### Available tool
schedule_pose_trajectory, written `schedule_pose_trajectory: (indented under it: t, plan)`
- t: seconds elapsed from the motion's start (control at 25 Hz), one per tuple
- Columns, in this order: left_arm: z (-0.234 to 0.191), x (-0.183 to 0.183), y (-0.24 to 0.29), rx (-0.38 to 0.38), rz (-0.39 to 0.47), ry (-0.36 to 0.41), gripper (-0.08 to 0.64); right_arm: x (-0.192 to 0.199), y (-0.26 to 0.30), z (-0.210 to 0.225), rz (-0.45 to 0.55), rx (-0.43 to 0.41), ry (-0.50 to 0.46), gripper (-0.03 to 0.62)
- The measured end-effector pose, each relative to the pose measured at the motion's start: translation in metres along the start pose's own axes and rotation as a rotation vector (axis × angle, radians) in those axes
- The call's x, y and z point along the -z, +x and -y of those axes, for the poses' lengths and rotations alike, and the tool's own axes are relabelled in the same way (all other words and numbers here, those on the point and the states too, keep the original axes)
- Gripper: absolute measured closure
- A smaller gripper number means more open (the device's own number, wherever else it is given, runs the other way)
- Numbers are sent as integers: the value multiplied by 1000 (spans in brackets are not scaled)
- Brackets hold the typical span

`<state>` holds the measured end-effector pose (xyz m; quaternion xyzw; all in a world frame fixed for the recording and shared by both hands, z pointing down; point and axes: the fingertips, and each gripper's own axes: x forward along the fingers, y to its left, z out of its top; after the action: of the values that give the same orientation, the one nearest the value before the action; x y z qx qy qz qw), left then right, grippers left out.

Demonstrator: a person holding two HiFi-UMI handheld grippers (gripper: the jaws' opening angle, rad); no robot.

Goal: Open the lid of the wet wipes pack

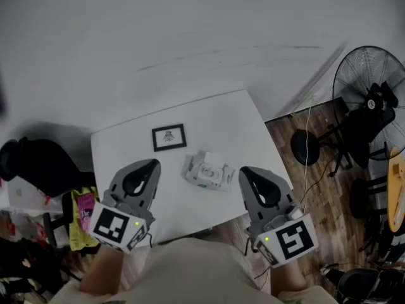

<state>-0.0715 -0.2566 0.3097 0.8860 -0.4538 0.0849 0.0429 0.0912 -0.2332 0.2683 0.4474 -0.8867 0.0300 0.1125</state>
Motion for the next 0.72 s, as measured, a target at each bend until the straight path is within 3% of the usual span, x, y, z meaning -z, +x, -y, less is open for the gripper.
schedule_pose_trajectory:
  t: [0.16,0.4,0.72]
  plan:
    - [6,5,-2,14,-23,34,537,13,-4,-3,-29,-3,23,568]
    - [2,6,1,-1,-26,-15,537,14,-2,-6,-44,6,-14,568]
    - [2,6,6,7,-15,4,537,17,-2,-6,-57,13,-23,568]
